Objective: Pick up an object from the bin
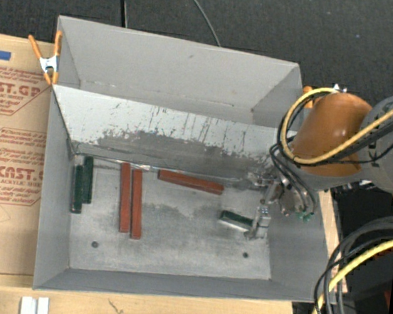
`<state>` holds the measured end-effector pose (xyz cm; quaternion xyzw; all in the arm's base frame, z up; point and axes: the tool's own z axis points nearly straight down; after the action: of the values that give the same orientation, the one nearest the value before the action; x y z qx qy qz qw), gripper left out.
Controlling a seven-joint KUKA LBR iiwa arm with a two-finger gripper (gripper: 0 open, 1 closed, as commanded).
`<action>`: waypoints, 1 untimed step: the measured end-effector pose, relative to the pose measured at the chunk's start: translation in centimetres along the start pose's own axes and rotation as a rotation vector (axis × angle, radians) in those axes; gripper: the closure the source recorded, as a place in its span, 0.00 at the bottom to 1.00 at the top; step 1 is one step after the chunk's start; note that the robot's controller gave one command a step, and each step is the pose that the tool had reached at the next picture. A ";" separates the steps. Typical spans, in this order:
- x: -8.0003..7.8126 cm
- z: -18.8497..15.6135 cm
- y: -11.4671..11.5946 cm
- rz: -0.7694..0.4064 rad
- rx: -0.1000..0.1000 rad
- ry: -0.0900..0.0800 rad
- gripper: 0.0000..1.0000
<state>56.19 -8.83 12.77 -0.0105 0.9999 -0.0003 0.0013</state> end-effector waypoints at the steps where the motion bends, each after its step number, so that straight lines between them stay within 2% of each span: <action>1: -0.6 5.8 0.7 0.124 -0.001 0.000 0.00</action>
Offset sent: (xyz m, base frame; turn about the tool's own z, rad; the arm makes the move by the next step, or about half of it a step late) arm -0.0018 0.0003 -0.0577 0.1082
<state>56.80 -8.11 7.00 0.0513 0.9987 0.0002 0.0011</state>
